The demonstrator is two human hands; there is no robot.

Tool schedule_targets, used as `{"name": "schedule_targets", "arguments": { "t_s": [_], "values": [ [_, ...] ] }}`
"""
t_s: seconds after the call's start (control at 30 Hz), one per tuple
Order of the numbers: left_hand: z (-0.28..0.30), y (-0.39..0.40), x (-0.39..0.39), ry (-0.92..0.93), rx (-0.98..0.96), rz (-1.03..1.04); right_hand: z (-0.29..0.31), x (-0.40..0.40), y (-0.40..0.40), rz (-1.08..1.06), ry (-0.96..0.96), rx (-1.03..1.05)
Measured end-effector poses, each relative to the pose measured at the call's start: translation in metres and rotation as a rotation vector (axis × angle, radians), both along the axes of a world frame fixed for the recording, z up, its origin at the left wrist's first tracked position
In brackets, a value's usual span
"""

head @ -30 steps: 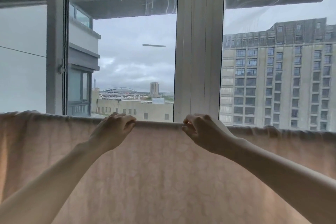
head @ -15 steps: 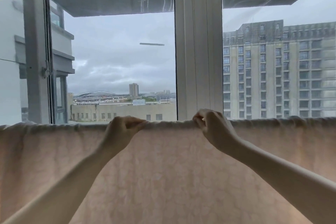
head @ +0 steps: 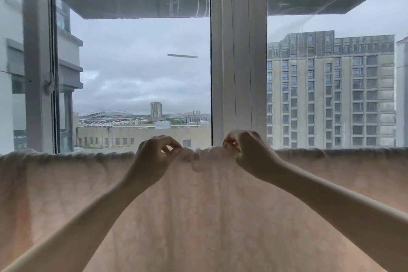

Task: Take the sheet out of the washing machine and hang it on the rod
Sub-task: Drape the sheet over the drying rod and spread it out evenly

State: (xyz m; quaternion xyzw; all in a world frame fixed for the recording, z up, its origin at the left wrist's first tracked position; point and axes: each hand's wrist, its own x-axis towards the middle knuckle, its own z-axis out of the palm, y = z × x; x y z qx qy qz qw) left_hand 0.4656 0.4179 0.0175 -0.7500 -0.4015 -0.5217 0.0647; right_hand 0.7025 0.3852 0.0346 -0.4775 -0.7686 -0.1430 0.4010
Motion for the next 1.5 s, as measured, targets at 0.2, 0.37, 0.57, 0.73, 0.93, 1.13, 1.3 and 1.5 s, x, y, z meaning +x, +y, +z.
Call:
{"name": "schedule_targets", "arguments": {
  "t_s": [0.2, 0.37, 0.57, 0.73, 0.93, 1.13, 1.3, 1.5],
  "values": [
    [-0.005, 0.010, -0.026, 0.123, -0.048, 0.062, -0.002, 0.007, 0.010, 0.026, -0.054, -0.065],
    [-0.006, 0.015, -0.055, 0.175, -0.066, 0.174, -0.007, 0.005, 0.016, 0.048, -0.072, -0.040],
    [-0.001, 0.010, -0.078, 0.083, 0.023, 0.202, 0.002, -0.010, 0.025, -0.009, -0.083, 0.026],
    [-0.002, 0.010, -0.088, -0.057, 0.059, 0.239, 0.007, -0.024, 0.044, 0.000, 0.008, 0.086],
    [-0.010, 0.013, -0.107, -0.007, -0.046, 0.211, -0.001, -0.053, 0.048, 0.127, -0.083, -0.037],
    [-0.013, 0.018, -0.148, 0.039, -0.031, 0.357, -0.004, -0.104, 0.046, 0.143, -0.198, -0.042],
    [-0.019, 0.022, -0.197, 0.119, -0.110, 0.408, -0.005, -0.146, 0.050, 0.152, -0.233, -0.056],
    [-0.014, 0.022, -0.250, 0.215, -0.120, 0.467, -0.002, -0.204, 0.056, 0.177, -0.213, -0.055]
  ]
}}
